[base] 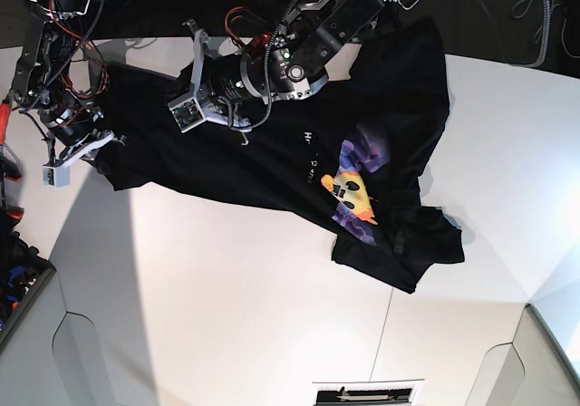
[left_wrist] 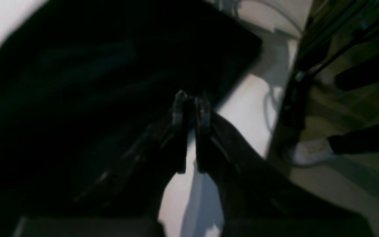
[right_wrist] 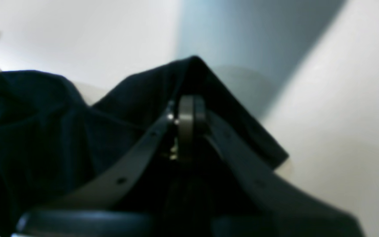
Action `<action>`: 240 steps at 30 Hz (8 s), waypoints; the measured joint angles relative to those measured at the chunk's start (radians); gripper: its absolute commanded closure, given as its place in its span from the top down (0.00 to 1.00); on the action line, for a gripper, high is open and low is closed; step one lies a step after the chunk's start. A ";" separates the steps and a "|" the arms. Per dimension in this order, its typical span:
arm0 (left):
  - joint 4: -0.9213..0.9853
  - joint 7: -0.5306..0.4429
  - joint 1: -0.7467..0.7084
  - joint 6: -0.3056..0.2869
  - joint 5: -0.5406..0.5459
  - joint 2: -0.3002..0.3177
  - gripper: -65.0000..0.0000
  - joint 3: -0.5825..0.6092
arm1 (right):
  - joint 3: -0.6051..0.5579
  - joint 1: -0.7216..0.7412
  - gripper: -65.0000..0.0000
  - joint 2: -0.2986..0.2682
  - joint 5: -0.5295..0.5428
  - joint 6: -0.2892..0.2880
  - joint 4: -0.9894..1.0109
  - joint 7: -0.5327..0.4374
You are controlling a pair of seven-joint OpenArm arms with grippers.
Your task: Layout the t-shirt on the table in an organized manner, then fold the t-shirt properly
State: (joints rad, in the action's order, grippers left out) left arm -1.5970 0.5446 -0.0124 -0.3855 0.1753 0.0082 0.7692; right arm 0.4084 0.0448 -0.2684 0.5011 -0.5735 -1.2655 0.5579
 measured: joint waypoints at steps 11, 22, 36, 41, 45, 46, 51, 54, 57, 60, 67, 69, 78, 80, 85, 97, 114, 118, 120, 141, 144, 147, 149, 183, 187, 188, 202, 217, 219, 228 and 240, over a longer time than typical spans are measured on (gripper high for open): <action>0.212 -0.091 0.079 0.037 -0.066 -0.004 0.07 0.002 | 0.000 0.005 0.00 0.006 -0.004 -0.003 -0.017 0.011; 0.229 -0.077 0.057 0.033 -0.062 -0.006 0.07 0.002 | 0.000 0.050 0.00 0.005 -0.181 -0.003 -0.008 -0.043; 0.185 -0.002 0.059 -0.010 -0.063 -0.005 0.07 0.000 | -0.005 0.072 0.00 -0.116 -0.219 -0.029 0.127 -0.153; 0.117 0.049 0.063 -0.012 -0.085 0.006 0.07 0.002 | -0.003 0.095 0.00 -0.134 -0.239 0.002 0.129 -0.146; 0.105 0.054 0.073 -0.012 -0.085 0.006 0.07 0.001 | -0.003 0.123 0.00 -0.130 -0.224 0.003 0.134 -0.135; 0.105 0.054 0.074 -0.013 -0.084 0.005 0.07 -0.006 | -0.003 0.131 0.00 -0.130 -0.212 0.004 0.134 -0.134; 0.103 0.055 0.073 -0.009 -0.080 0.005 0.07 -0.101 | 0.000 0.141 0.00 -0.130 -0.124 0.005 0.114 -0.114; 0.097 0.062 0.074 -0.013 -0.077 0.006 0.07 -0.190 | 0.031 0.141 0.00 -0.127 -0.041 0.005 0.053 -0.013; 0.097 0.061 0.074 -0.040 -0.001 0.034 0.07 -0.243 | 0.078 0.141 0.00 -0.124 0.055 0.005 -0.020 0.049; 0.097 0.061 0.073 -0.052 0.024 0.081 0.07 -0.249 | 0.119 0.141 0.09 -0.123 0.087 0.002 -0.076 0.057; 0.040 0.061 0.071 -0.052 0.072 0.168 0.07 -0.251 | 0.141 0.141 0.45 -0.122 0.086 0.005 -0.089 0.048; 0.011 0.061 0.071 -0.049 0.076 0.189 0.07 -0.251 | 0.141 0.142 0.45 -0.122 0.089 0.005 -0.089 0.034; -0.013 0.060 0.054 -0.050 0.113 0.287 0.07 -0.251 | 0.028 0.143 0.45 -0.086 -0.004 0.005 -0.035 0.018; -0.014 0.060 0.035 -0.050 0.111 0.300 0.07 -0.251 | -0.029 0.141 0.45 -0.066 -0.049 0.004 0.013 -0.013; -0.021 0.049 0.012 -0.050 0.116 0.322 0.07 -0.251 | -0.105 0.136 0.45 -0.059 -0.095 0.005 0.080 -0.090; -0.039 0.023 -0.096 -0.096 0.138 0.322 0.07 -0.410 | -0.108 0.138 0.00 -0.059 -0.186 0.005 0.086 -0.160; -0.051 0.076 -0.132 -0.181 0.228 0.329 0.07 -0.531 | -0.108 0.144 0.00 -0.061 0.004 0.004 0.086 -0.161; -0.051 0.076 -0.131 -0.185 0.238 0.357 0.07 -0.531 | -0.108 0.144 0.40 -0.045 0.022 -0.003 0.086 -0.080; -0.051 0.072 -0.132 -0.185 0.241 0.363 0.07 -0.531 | -0.115 0.144 0.41 -0.030 0.015 -0.003 0.086 -0.048; -0.051 0.072 -0.129 -0.185 0.247 0.364 0.07 -0.531 | -0.470 0.149 0.39 -0.033 -0.094 -0.002 -0.006 -0.046; -0.051 0.072 -0.129 -0.185 0.246 0.364 0.07 -0.531 | -0.470 0.149 0.11 -0.034 -0.106 -0.002 -0.006 -0.064; -0.051 0.072 -0.129 -0.185 0.247 0.367 0.07 -0.531 | -0.470 0.153 0.00 -0.034 -0.114 -0.002 -0.006 -0.082; -0.051 0.071 -0.129 -0.185 0.249 0.376 0.07 -0.531 | -0.472 0.171 0.00 -0.034 -0.119 -0.002 -0.003 -0.081; -0.051 0.106 -0.129 -0.223 0.306 0.396 0.07 -0.531 | -0.183 0.352 0.63 -0.034 -0.124 0.057 -0.002 0.095; -0.051 0.080 -0.129 -0.228 0.300 0.441 0.07 -0.531 | -0.181 0.246 0.63 -0.032 -0.024 0.000 -0.002 0.159; -0.051 0.076 -0.129 -0.227 0.300 0.448 0.07 -0.531 | -0.181 0.212 0.63 -0.030 -0.018 -0.003 -0.002 0.156; -0.050 0.068 -0.132 -0.228 0.277 0.452 0.07 -0.531 | -0.172 -0.059 0.63 -0.034 -0.069 -0.003 -0.234 0.127; -0.051 0.049 -0.132 -0.229 0.271 0.527 0.07 -0.529 | -0.173 -0.067 0.41 -0.062 -0.218 0.013 -0.221 0.048; -0.051 0.049 -0.133 -0.229 0.271 0.527 0.07 -0.529 | -0.173 -0.070 0.40 -0.070 -0.231 0.013 -0.217 0.031; -0.051 0.046 -0.134 -0.229 0.271 0.529 0.07 -0.529 | -0.173 -0.062 0.00 -0.070 -0.319 0.034 -0.203 -0.113; -0.053 0.031 -0.185 -0.282 0.312 0.550 0.07 -0.533 | -0.173 0.203 0.00 -0.083 -0.316 0.037 -0.165 -0.130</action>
State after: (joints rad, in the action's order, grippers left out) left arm -1.6501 0.5751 -0.1970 -0.6670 0.4870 0.5579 0.2363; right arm 0.2352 0.2474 -0.3515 0.1852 -0.5369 -1.4303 0.4278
